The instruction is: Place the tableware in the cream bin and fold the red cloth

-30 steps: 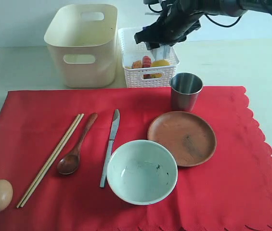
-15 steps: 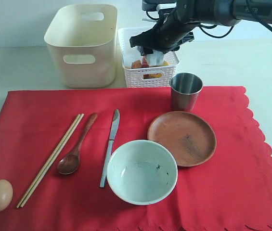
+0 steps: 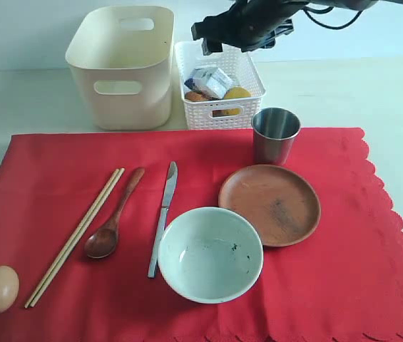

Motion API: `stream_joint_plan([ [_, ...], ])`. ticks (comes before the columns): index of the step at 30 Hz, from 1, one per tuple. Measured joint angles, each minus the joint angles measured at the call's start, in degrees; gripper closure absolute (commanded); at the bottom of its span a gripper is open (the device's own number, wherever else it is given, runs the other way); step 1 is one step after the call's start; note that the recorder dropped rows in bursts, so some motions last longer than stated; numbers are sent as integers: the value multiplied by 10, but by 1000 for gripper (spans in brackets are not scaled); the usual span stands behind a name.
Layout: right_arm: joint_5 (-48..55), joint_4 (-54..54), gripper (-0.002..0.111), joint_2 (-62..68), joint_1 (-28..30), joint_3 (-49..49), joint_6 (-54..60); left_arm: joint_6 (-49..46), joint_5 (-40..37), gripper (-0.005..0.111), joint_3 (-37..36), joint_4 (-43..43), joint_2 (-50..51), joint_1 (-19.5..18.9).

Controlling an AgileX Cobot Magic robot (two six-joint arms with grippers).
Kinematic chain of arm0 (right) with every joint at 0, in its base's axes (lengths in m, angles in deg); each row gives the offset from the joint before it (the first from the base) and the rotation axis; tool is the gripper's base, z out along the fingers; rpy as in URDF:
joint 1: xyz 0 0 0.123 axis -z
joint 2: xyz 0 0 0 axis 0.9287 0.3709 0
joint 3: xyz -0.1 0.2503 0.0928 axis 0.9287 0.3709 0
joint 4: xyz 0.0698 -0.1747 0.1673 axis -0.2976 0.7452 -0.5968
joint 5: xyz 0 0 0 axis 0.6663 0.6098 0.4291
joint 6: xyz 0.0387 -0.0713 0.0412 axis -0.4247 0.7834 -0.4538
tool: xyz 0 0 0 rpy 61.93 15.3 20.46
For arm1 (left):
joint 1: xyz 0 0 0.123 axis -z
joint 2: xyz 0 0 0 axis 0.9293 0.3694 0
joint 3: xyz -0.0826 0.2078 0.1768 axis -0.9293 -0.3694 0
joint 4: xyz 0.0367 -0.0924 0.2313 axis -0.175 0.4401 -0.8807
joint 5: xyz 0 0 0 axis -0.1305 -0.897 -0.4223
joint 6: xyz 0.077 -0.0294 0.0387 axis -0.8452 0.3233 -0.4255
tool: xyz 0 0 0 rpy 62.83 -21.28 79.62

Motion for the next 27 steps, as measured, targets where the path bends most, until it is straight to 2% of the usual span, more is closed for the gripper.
stream_joint_plan([
  [17, 200, 6, 52, -110, 0, 0, 0, 0, 0, 107, 0, 0, 0, 0],
  [27, 289, 11, 54, -129, 0, 0, 9, 0, 0, 107, 0, 0, 0, 0],
])
